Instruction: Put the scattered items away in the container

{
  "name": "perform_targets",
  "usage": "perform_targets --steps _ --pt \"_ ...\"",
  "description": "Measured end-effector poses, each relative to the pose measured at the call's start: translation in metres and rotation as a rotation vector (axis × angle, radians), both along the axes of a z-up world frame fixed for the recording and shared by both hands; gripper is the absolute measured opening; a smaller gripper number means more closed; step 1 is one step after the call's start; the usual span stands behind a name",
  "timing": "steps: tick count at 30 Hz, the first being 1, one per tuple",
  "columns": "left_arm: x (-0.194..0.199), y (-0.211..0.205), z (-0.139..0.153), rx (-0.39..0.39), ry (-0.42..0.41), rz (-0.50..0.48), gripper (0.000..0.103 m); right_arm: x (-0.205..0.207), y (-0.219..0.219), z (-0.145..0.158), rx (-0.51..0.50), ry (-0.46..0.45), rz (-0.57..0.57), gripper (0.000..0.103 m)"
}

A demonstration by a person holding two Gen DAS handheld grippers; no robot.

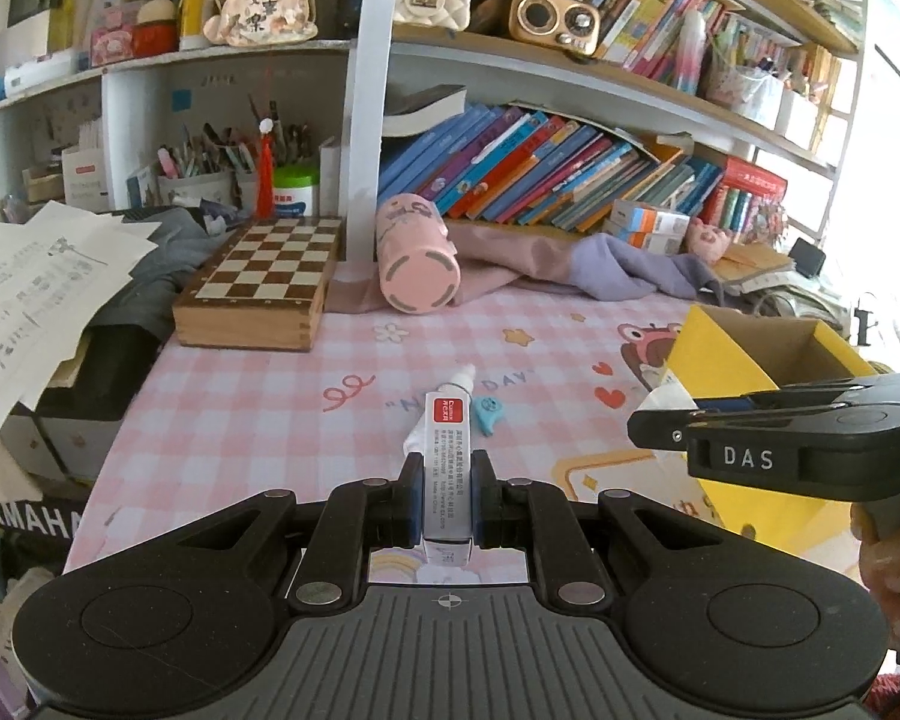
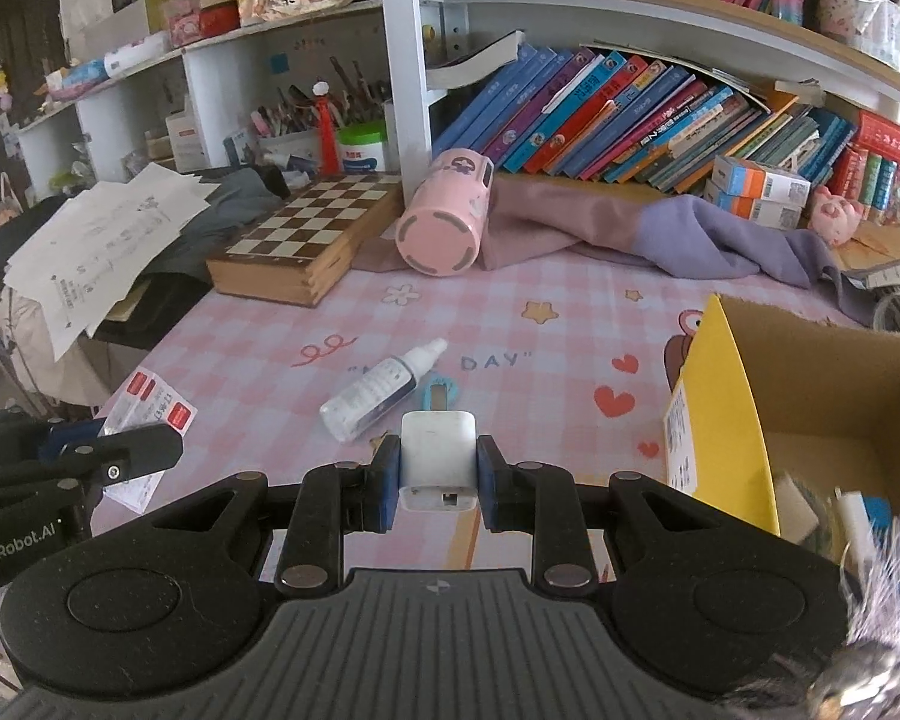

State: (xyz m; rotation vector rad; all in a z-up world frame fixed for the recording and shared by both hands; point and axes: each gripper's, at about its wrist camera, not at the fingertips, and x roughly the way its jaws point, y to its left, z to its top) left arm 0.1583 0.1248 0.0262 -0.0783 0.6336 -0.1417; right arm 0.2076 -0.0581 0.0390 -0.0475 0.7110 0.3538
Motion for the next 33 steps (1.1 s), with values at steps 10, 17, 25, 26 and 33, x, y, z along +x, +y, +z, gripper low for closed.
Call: perform_targets --steps 10,17,25,26,33 --pt "-0.039 -0.006 0.004 0.017 -0.001 -0.03 0.013 -0.043 0.0 -0.002 0.02 0.002 0.004 0.024" --pt "-0.057 -0.009 0.004 0.018 0.001 -0.051 0.013 -0.067 -0.003 -0.004 0.017 0.009 -0.009 0.024" --pt "-0.077 -0.007 0.004 0.016 0.004 -0.065 0.013 -0.093 -0.009 -0.004 0.02 0.012 -0.043 0.024" --pt "-0.079 -0.007 0.004 0.016 0.005 -0.067 0.013 -0.096 -0.011 -0.005 0.02 0.013 -0.05 0.024" --pt "-0.094 -0.013 -0.001 0.0 0.017 -0.116 0.013 -0.119 -0.016 -0.008 0.007 0.024 -0.082 0.024"
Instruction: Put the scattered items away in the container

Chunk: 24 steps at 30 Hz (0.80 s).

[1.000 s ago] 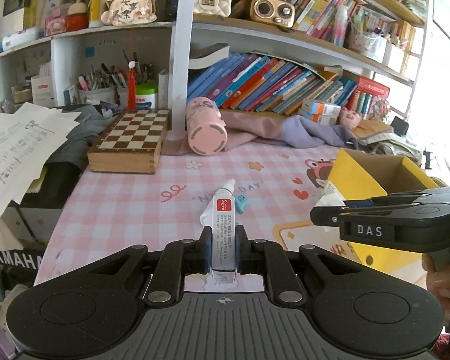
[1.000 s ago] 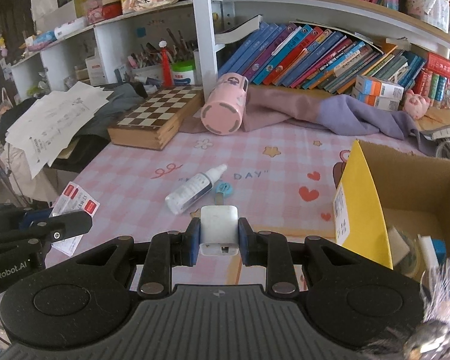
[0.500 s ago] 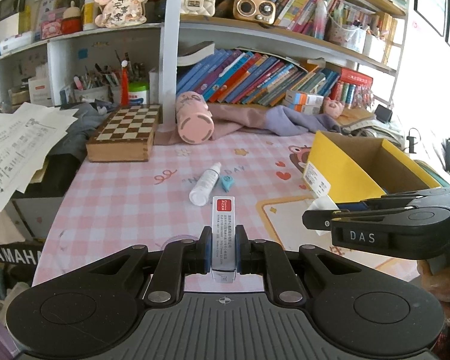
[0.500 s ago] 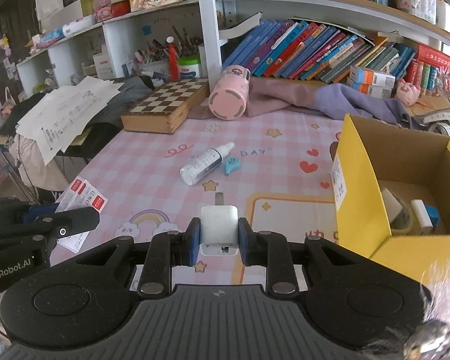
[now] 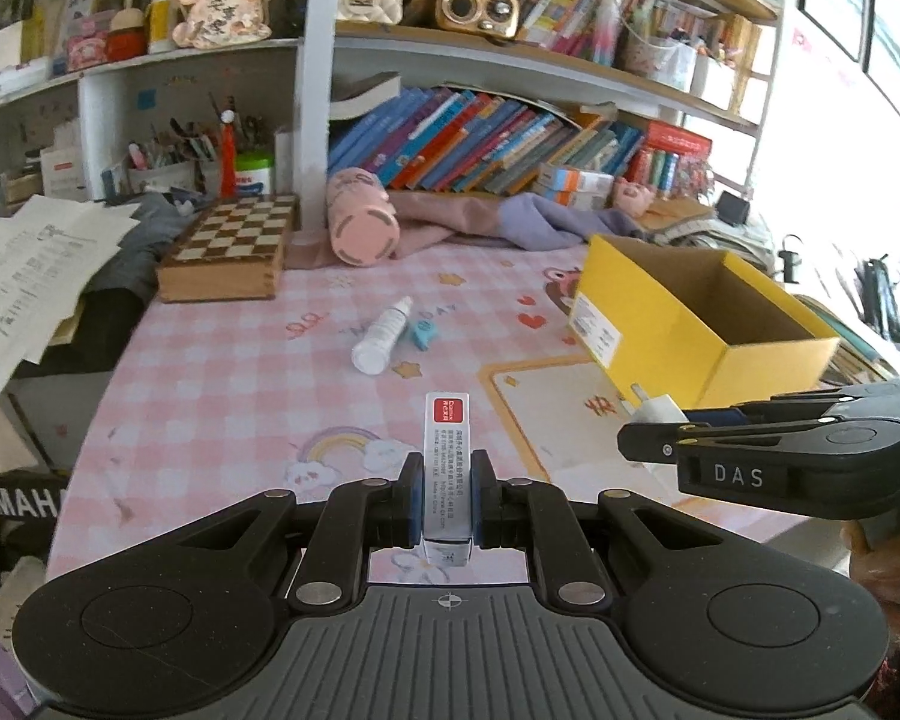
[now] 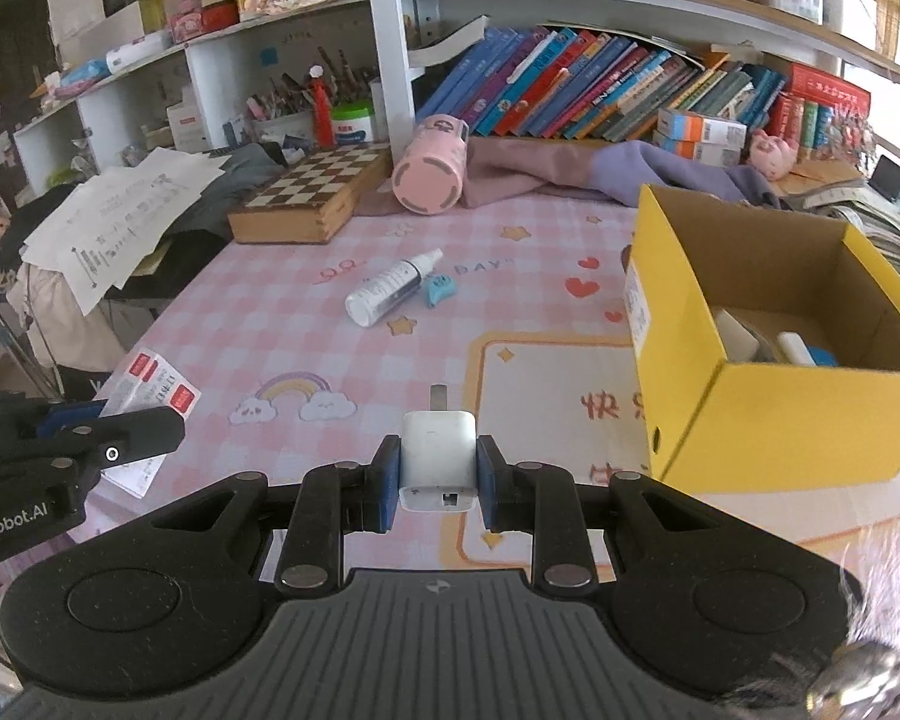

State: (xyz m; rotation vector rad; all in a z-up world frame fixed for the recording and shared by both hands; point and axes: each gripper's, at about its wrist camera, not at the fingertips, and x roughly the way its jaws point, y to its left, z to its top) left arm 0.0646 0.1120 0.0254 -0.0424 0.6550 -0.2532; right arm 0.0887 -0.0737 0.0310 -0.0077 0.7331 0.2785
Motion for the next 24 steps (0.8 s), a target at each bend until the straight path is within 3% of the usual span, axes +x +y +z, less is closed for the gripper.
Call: perform_targets --steps 24 --pt "-0.002 -0.055 -0.007 -0.028 0.023 -0.24 0.013 -0.045 -0.061 -0.001 -0.028 0.03 -0.225 0.024"
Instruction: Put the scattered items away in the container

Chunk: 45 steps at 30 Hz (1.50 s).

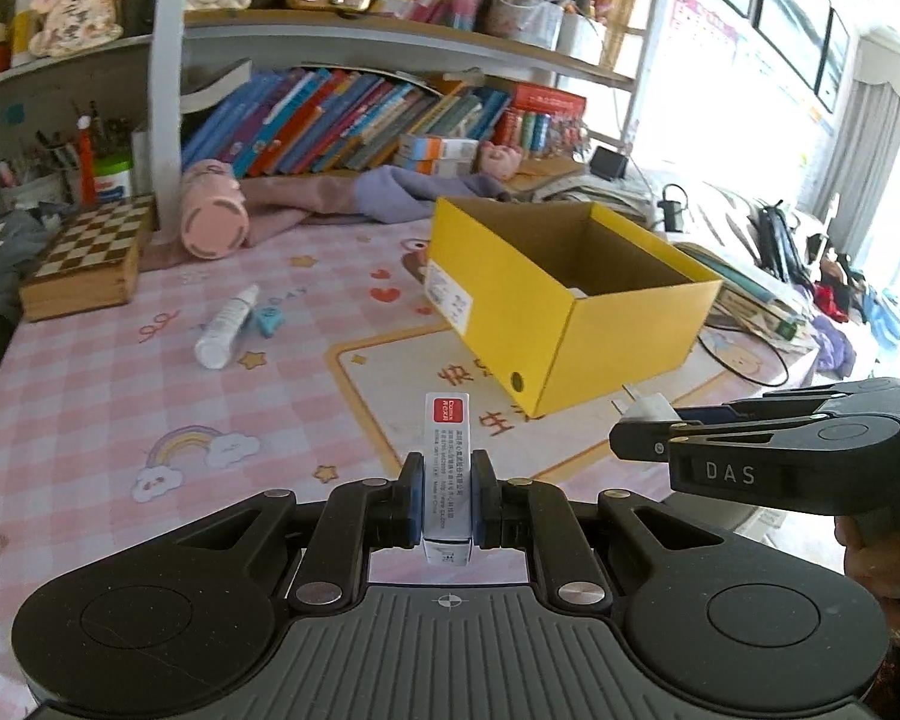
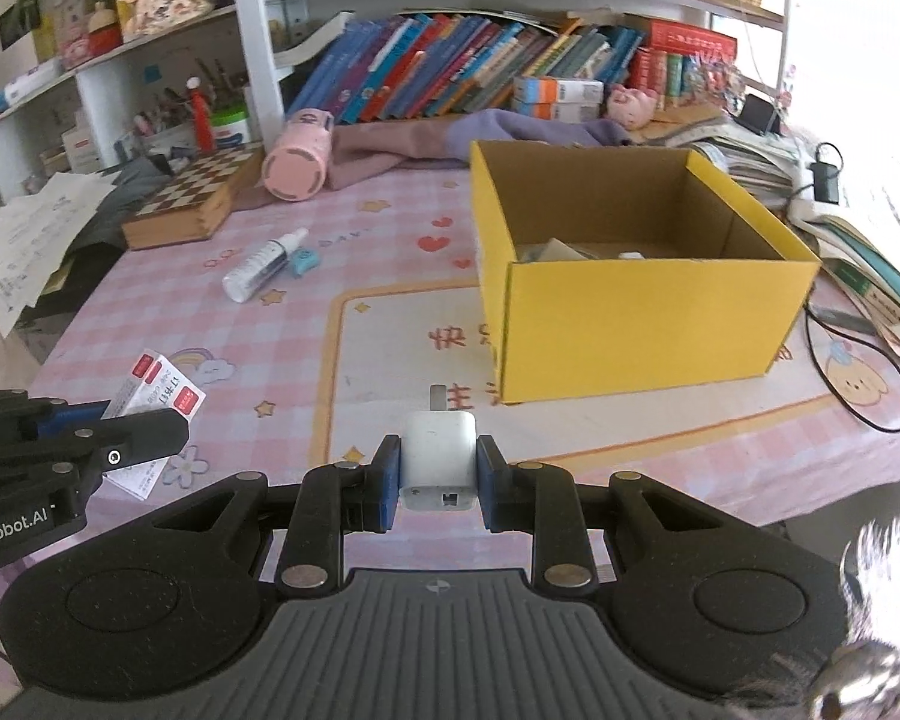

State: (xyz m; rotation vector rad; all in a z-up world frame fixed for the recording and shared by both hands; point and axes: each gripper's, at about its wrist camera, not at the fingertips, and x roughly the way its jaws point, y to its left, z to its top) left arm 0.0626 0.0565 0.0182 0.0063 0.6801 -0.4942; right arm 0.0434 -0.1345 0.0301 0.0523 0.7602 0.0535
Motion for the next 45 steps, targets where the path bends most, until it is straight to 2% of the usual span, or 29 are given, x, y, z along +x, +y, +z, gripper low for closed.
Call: perform_targets --steps 8,22,39,45 --pt "0.005 -0.018 0.0 0.007 -0.001 -0.052 0.013 0.001 -0.017 0.0 0.006 0.002 -0.047 0.024" --pt "0.014 -0.037 0.003 0.011 -0.014 -0.074 0.013 0.009 -0.034 0.002 0.004 -0.001 -0.059 0.024" --pt "0.029 -0.08 0.005 0.04 -0.043 -0.188 0.013 0.013 -0.072 -0.002 0.015 -0.003 -0.141 0.024" --pt "0.041 -0.096 0.009 0.034 -0.072 -0.197 0.013 0.023 -0.087 0.004 0.007 -0.038 -0.162 0.024"
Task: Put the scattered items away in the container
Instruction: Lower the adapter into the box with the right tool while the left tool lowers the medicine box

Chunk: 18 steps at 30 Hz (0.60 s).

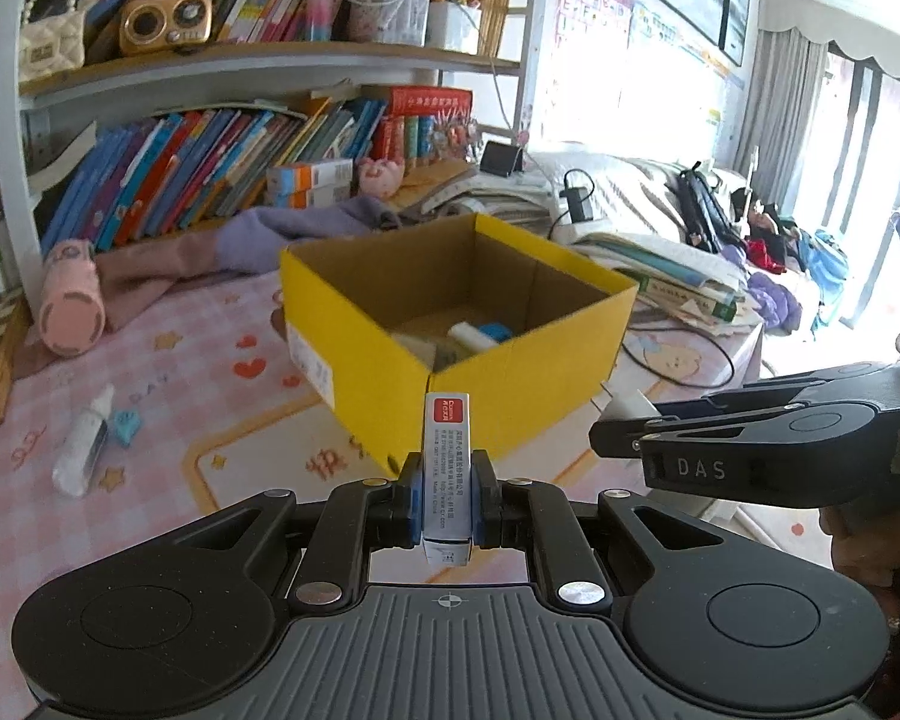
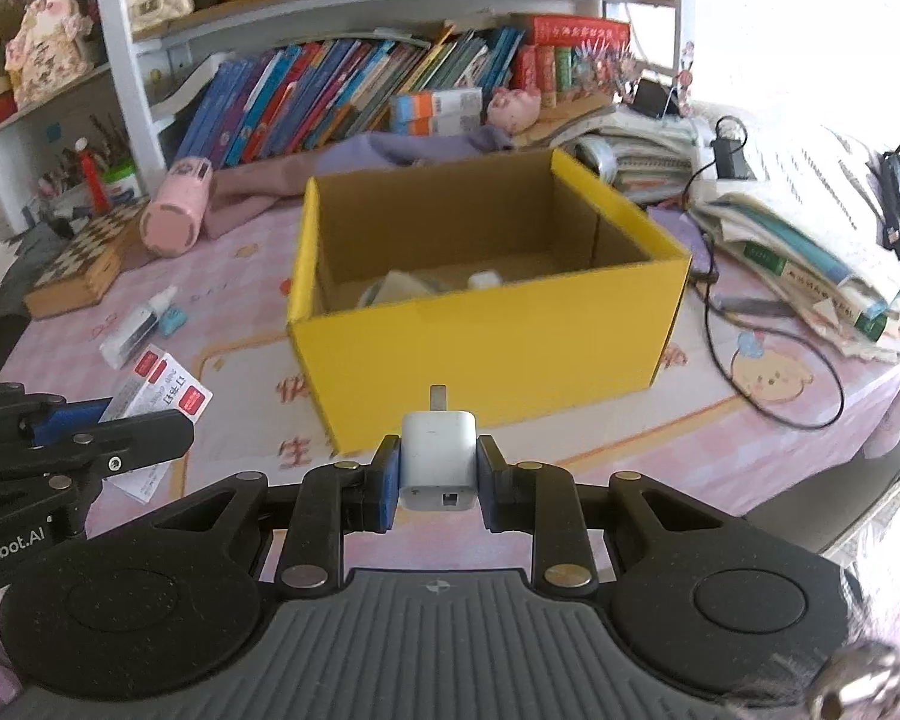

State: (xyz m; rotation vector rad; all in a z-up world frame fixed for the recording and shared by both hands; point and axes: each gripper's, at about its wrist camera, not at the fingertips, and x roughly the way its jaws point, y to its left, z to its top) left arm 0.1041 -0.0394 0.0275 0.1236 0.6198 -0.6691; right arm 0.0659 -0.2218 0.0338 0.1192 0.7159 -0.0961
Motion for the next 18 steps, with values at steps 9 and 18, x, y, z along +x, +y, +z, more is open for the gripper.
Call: perform_targets --steps 9,18 --pt "0.022 -0.034 0.019 -0.021 -0.09 -0.022 0.013 0.026 -0.024 0.022 -0.051 -0.104 0.02 0.024" --pt "0.058 -0.067 0.022 -0.025 -0.113 0.007 0.013 0.072 -0.057 0.031 -0.075 -0.141 0.068 0.024"
